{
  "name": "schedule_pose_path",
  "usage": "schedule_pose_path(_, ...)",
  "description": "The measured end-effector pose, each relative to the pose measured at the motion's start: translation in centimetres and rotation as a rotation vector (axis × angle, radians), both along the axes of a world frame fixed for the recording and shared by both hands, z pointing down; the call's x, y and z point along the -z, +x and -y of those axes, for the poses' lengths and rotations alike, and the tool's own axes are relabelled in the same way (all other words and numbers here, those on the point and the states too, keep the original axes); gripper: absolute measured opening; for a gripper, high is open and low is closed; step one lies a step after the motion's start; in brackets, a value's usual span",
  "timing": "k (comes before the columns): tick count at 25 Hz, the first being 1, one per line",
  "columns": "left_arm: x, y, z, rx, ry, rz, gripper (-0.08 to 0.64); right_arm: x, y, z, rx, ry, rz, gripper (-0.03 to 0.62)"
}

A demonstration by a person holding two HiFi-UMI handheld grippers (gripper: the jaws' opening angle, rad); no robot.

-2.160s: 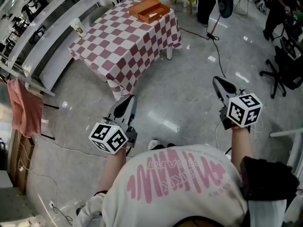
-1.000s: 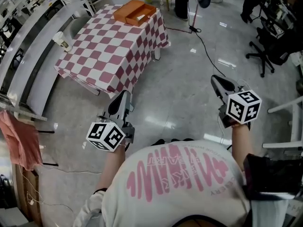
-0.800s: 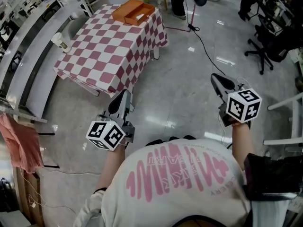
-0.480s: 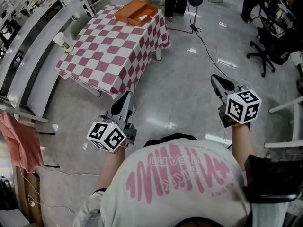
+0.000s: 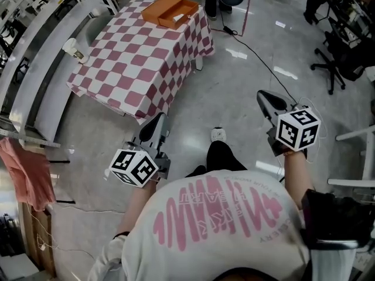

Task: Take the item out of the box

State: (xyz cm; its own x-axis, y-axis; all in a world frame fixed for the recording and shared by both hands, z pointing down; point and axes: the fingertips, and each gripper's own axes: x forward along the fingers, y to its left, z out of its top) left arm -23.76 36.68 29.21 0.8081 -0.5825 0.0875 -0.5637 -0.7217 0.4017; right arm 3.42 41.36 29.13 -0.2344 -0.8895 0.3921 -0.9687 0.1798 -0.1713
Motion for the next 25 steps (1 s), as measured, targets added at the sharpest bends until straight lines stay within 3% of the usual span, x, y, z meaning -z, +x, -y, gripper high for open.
schedule_pose_path(17,3.1,8.3,15.2,0.081,0.092,-0.016,0.006,1.9,7.2,18.6,0.121,0.061,0.008,0.005)
schedule_pose_path(25,4.1,11.5,22.0,0.123,0.100,-0.003,0.007,3.0,10.9,27.0,0.159,0.086,0.036,0.005)
